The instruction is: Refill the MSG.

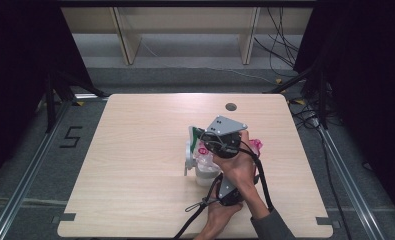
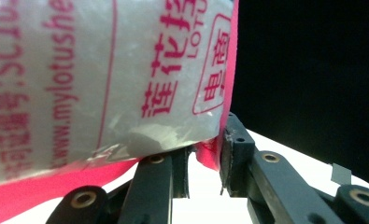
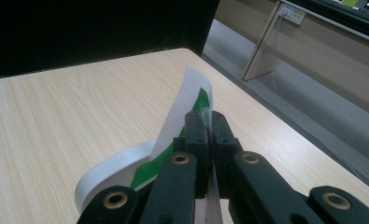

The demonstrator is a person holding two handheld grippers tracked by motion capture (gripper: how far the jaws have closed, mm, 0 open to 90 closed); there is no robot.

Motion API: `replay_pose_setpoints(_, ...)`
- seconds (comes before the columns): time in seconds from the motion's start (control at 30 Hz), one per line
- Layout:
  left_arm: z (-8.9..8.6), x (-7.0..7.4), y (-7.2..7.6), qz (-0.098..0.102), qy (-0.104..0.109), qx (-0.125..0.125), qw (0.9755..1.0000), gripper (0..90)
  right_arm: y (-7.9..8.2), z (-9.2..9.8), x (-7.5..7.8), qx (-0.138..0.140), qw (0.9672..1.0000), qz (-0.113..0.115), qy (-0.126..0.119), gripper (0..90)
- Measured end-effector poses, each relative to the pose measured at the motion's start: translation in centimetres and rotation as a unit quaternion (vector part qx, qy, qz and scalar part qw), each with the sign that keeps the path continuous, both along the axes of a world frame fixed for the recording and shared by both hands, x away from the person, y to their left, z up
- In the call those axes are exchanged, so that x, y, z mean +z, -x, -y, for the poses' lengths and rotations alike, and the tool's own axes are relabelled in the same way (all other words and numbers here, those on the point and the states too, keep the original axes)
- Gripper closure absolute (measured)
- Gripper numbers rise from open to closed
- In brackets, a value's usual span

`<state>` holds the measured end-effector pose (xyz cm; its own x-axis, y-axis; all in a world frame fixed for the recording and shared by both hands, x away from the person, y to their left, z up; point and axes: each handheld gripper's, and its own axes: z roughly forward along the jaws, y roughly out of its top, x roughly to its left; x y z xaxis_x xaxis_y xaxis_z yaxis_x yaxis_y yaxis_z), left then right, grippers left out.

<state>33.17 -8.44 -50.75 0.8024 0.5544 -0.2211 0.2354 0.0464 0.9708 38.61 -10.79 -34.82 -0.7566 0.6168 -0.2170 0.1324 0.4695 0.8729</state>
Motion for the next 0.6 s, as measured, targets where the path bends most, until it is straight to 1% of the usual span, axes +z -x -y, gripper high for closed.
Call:
replay_pose_setpoints(0.03, -0.01, -0.01, -0.02, 0.0, -0.001, 0.0, 1.0, 75.3, -0.03, -0.07, -0.06, -0.003, 1.0, 0.007, -0.002, 89.8)
replay_pose_setpoints(0.07, -0.05, -0.03, -0.08, 0.002, -0.004, 0.001, 1.0, 75.3, 0.16, -0.18, -0.14, -0.009, 0.9999, -0.007, -0.007, 89.8)
replay_pose_setpoints(0.1, -0.04, -0.06, -0.08, 0.001, -0.002, 0.001, 1.0, 75.3, 0.03, -0.17, -0.17, -0.008, 1.0, 0.0, -0.003, 89.8)
replay_pose_setpoints(0.13, 0.03, -0.09, -0.07, -0.001, -0.004, 0.007, 1.0, 75.2, -0.08, -0.2, -0.24, -0.005, 1.0, 0.002, 0.0, 89.8)
replay_pose_setpoints(0.2, -0.06, -0.06, -0.12, 0.003, -0.008, 0.006, 0.9999, 75.2, -0.17, -0.2, -0.26, -0.002, 1.0, 0.006, 0.002, 89.8)
replay_pose_setpoints(0.23, -0.06, -0.07, -0.13, 0.004, -0.008, 0.007, 0.9999, 75.2, -0.12, -0.19, -0.22, -0.002, 1.0, 0.005, 0.001, 89.8)
replay_pose_setpoints(0.27, -0.22, -0.01, -0.14, 0.002, -0.014, 0.0, 0.9999, 75.3, -0.01, -0.17, -0.16, -0.006, 1.0, 0.001, -0.005, 89.8)
replay_pose_setpoints(0.3, -0.09, -0.05, -0.12, 0.004, -0.007, 0.007, 0.9999, 75.3, 0.0, -0.14, -0.14, -0.006, 1.0, 0.001, -0.006, 89.8)
replay_pose_setpoints(0.33, -0.08, -0.06, -0.1, 0.004, -0.008, 0.008, 0.9999, 75.3, 0.02, -0.15, -0.14, -0.006, 1.0, 0.0, -0.006, 89.8)
replay_pose_setpoints(0.37, -0.09, -0.07, -0.11, 0.006, -0.01, 0.007, 0.9999, 75.2, 0.03, -0.21, -0.18, -0.005, 1.0, 0.0, -0.005, 89.8)
replay_pose_setpoints(0.43, -0.1, -0.08, -0.13, 0.005, -0.004, 0.002, 1.0, 75.2, -0.08, -0.31, -0.29, 0.001, 1.0, 0.005, 0.003, 89.8)
replay_pose_setpoints(0.47, -0.06, -0.08, -0.15, 0.007, -0.008, 0.009, 0.9999, 75.2, -0.11, -0.3, -0.27, 0.001, 0.9999, 0.009, 0.004, 89.7)
replay_pose_setpoints(0.5, -0.12, -0.06, -0.14, 0.007, -0.01, 0.008, 0.9999, 75.2, -0.05, -0.29, -0.21, 0.0, 1.0, 0.005, 0.002, 89.7)
replay_pose_setpoints(0.53, -0.43, 0.03, -0.27, 0.022, -0.025, 0.029, 0.999, 75.2, -0.04, -0.26, -0.17, 0.0, 1.0, 0.006, -0.001, 89.8)
replay_pose_setpoints(0.57, -0.23, 0.01, -0.21, 0.018, -0.009, 0.034, 0.9992, 75.2, 0.06, -0.25, -0.16, -0.005, 1.0, 0.001, -0.006, 89.8)
replay_pose_setpoints(0.6, -0.25, -0.03, -0.32, 0.022, -0.016, 0.017, 0.9995, 75.2, 0.07, -0.29, -0.18, -0.005, 1.0, 0.0, -0.004, 89.8)
